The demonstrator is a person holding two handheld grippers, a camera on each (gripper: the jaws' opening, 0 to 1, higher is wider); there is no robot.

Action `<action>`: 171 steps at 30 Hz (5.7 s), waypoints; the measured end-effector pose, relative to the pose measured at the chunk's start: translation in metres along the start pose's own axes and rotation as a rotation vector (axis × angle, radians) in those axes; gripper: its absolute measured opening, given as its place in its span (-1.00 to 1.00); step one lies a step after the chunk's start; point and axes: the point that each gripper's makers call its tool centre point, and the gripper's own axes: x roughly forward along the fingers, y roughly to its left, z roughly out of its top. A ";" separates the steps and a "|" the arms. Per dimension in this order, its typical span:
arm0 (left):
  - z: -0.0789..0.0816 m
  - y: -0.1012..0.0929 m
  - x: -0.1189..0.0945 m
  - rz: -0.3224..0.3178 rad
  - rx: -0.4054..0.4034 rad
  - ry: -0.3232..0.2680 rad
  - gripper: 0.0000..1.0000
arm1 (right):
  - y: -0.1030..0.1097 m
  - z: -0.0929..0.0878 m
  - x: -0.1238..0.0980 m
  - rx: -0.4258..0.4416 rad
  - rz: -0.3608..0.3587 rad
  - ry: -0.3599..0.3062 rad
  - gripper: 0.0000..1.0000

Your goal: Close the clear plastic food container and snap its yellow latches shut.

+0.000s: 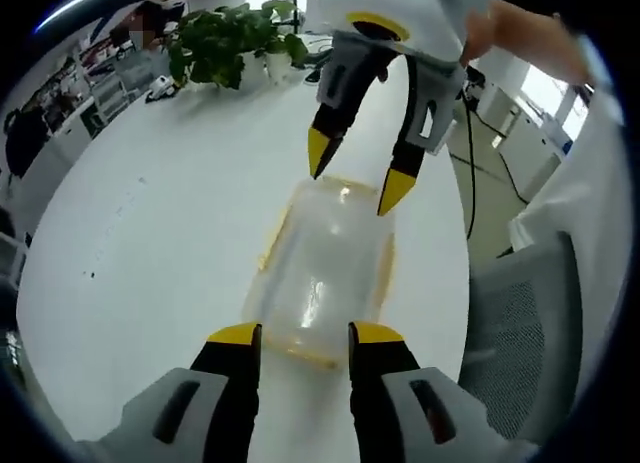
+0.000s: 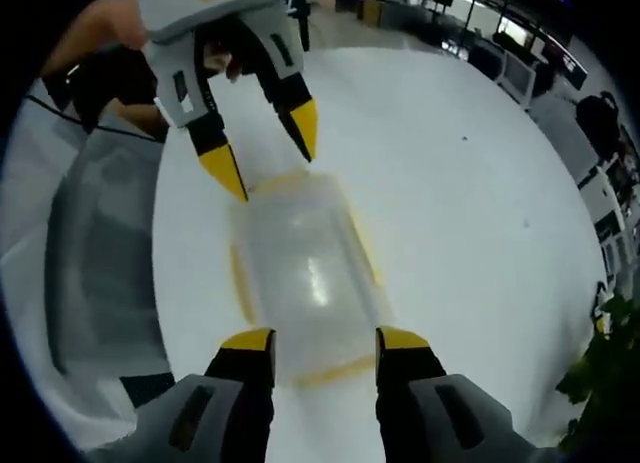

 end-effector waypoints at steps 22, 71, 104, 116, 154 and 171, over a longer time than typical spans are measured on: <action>0.017 -0.006 0.010 -0.027 0.106 -0.033 -0.36 | 0.008 0.007 0.006 -0.113 0.045 -0.015 -0.24; 0.034 -0.038 0.031 -0.074 0.043 -0.098 -0.34 | -0.002 0.041 0.021 -0.124 0.059 -0.109 -0.27; 0.020 -0.056 0.043 0.125 0.164 -0.072 -0.25 | -0.012 0.042 0.043 -0.105 0.180 -0.045 -0.20; 0.019 -0.052 0.046 0.199 0.225 -0.065 -0.32 | -0.012 0.042 0.045 -0.121 0.203 0.005 -0.19; 0.018 -0.047 0.047 0.253 0.246 -0.035 -0.38 | -0.004 0.039 0.050 -0.142 0.343 0.157 -0.16; 0.021 -0.049 0.048 0.275 0.286 -0.028 -0.34 | -0.003 0.045 0.047 -0.143 0.252 0.071 -0.12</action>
